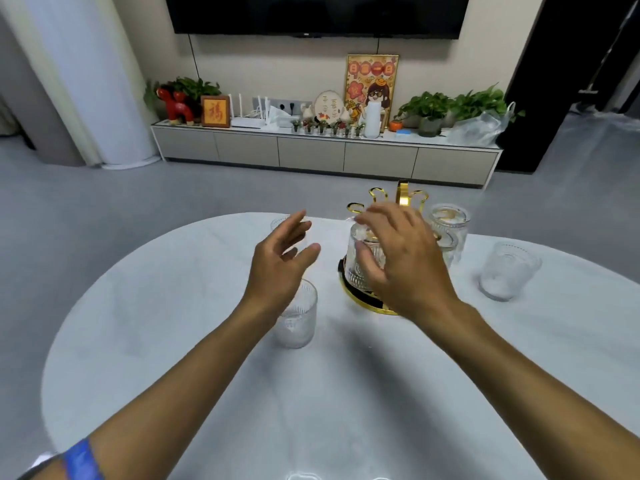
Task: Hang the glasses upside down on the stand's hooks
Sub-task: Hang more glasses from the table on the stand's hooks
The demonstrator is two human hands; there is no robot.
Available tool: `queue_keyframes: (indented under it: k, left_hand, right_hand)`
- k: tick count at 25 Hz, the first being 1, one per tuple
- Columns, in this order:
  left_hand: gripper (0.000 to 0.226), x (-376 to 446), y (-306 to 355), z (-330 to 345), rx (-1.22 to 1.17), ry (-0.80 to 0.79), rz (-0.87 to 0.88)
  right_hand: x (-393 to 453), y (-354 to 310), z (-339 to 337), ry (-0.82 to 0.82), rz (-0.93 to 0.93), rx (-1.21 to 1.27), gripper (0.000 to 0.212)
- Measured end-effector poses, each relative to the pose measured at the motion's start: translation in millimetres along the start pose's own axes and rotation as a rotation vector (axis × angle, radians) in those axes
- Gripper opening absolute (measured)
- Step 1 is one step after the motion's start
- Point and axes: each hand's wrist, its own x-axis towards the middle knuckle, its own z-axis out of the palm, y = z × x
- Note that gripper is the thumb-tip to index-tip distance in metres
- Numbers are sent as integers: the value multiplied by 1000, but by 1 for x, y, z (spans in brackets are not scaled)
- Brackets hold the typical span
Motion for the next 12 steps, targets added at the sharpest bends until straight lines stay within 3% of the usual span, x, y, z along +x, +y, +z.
queue_keyframes:
  k: [1, 3, 5, 7, 9, 12]
  left_hand:
    - [47, -7, -4, -18, -64, 114, -42]
    - [36, -21, -15, -44, -152, 288, -210]
    - [31, -28, -23, -55, -253, 321, -398]
    - [30, -29, -28, -58, -263, 260, -499]
    - [29, -31, -32, -58, -215, 186, -539]
    - [32, -34, -36, -53, -195, 102, -556]
  right_hand:
    - [-10, -17, 10, -14, -55, 28, 33]
    - [-21, -50, 38, -235, -60, 43, 39]
    - [-24, -74, 67, -523, 42, -58, 54]
    - [-25, -85, 87, -660, 154, -139, 63]
    - [-21, -86, 92, -661, 295, -49, 71]
    - [-17, -80, 76, -516, 559, 393, 72]
